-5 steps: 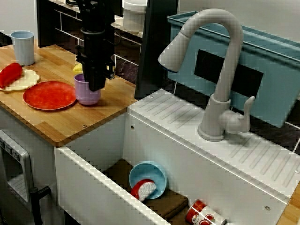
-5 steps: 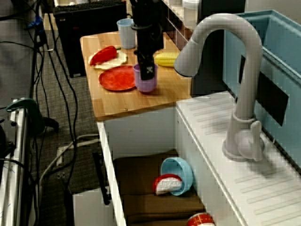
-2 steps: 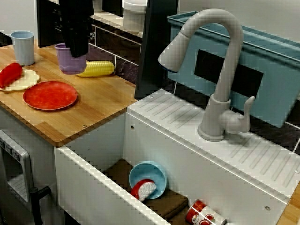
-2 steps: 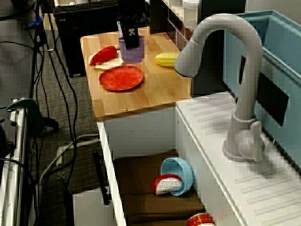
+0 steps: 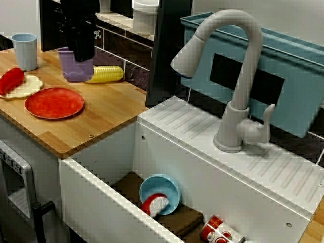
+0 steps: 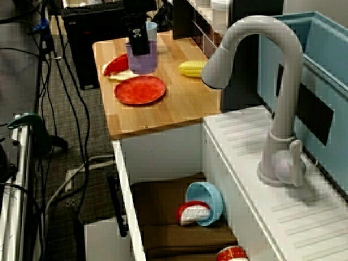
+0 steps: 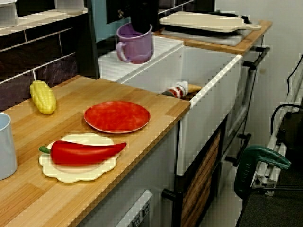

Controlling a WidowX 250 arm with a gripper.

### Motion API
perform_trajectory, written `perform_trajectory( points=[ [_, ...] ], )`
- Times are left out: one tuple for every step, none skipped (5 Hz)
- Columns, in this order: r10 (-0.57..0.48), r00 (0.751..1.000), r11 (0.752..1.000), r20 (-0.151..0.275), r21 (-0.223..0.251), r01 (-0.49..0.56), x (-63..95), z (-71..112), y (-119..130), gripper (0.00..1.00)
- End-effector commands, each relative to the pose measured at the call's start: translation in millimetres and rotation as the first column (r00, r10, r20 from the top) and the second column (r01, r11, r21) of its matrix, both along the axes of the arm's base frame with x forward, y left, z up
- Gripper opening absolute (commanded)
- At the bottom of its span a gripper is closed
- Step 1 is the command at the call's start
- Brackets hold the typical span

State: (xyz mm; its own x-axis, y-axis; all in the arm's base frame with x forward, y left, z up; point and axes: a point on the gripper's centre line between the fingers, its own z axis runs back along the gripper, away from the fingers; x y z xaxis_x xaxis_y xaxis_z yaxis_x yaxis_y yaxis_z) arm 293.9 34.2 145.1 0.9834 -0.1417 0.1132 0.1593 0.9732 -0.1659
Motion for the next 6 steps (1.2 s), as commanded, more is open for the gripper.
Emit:
perform_trajectory(
  points=[
    [-0.036,0.998,0.999,0.060,-0.006,0.036,-31.9,22.3,-33,0.00],
    [-0.002,0.997,1.000,0.073,-0.024,0.004,-38.0,12.8,-51,0.00],
    [0.009,0.998,1.000,0.069,-0.021,-0.007,-39.3,-3.8,-71,0.00],
    [0.007,0.998,1.000,0.063,-0.019,-0.006,-39.6,-16.2,-87,0.00],
    [0.000,0.998,1.000,0.063,-0.005,0.001,-39.8,-25.8,-97,0.00],
    [-0.003,0.999,1.000,0.054,0.005,0.003,-39.4,-34.0,-106,0.00]
  ],
)
